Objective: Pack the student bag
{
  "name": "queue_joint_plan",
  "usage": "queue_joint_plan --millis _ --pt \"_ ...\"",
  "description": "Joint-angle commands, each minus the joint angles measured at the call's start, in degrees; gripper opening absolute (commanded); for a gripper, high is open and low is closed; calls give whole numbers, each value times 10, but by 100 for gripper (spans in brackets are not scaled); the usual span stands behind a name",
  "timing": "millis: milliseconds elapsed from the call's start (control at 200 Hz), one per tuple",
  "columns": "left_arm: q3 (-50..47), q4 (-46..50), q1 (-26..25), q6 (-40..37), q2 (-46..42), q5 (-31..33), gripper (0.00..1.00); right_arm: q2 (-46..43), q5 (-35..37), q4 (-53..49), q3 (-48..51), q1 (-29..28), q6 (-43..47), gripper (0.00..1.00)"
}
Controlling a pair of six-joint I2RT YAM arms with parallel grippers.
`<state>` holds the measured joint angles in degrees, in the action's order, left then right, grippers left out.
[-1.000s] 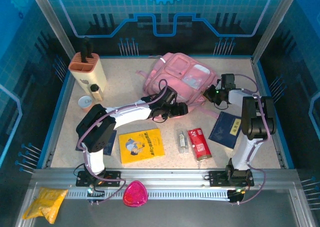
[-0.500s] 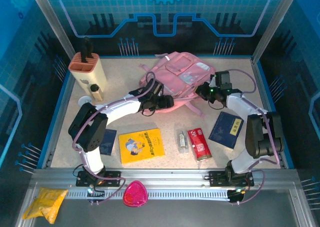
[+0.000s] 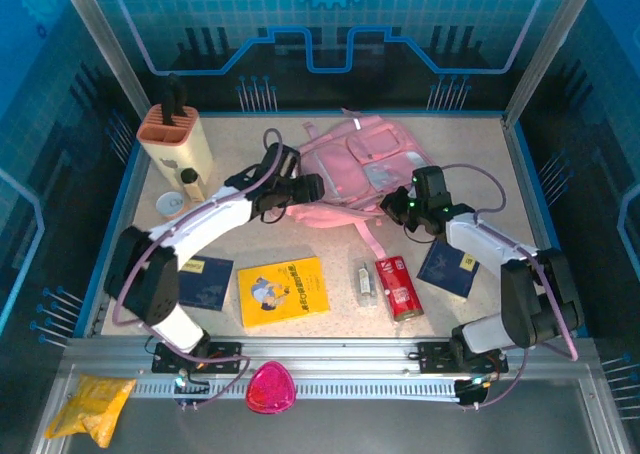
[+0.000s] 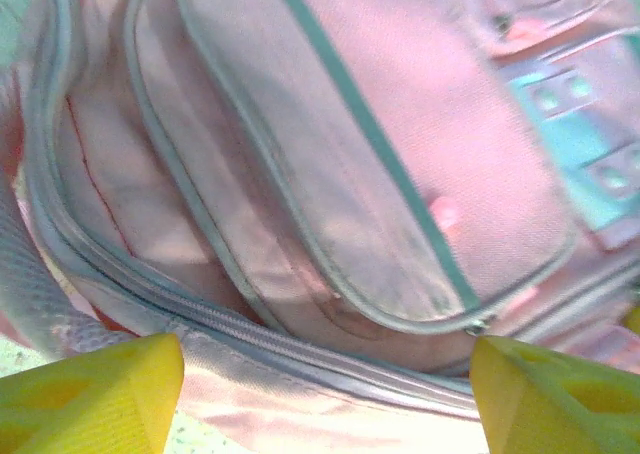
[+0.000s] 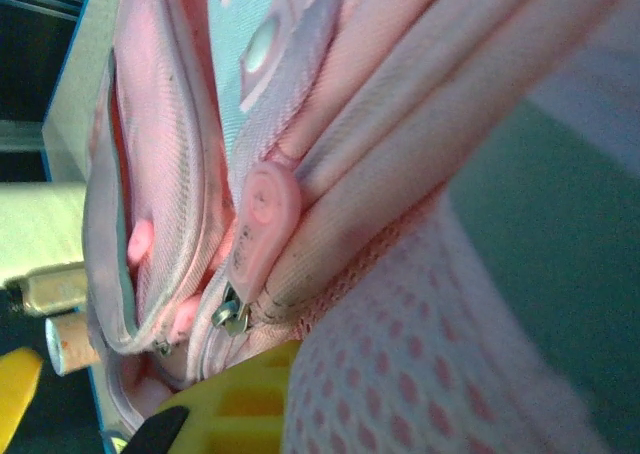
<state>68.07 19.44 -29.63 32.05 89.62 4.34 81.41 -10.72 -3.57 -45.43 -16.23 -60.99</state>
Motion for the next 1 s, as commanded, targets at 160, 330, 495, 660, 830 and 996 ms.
queue_joint_plan --millis 160,330,495,660,830,996 --pt "-54 1 -110 45 -95 18 70 -30 -14 62 8 -8 -64 0" --pt "-65 -68 -190 38 -68 37 63 -31 -36 76 12 -6 -81 0" --pt "-44 -123 -246 -7 0 58 61 -33 -49 82 9 -3 -89 0" --pt "-55 -206 -258 -17 56 86 60 -43 -51 62 -1 -4 -91 0" --pt "-69 -299 -265 -56 102 124 59 -53 -53 58 -1 -6 -95 0" --pt "-64 -328 -272 -87 141 199 56 -63 -47 59 3 -12 -104 0"
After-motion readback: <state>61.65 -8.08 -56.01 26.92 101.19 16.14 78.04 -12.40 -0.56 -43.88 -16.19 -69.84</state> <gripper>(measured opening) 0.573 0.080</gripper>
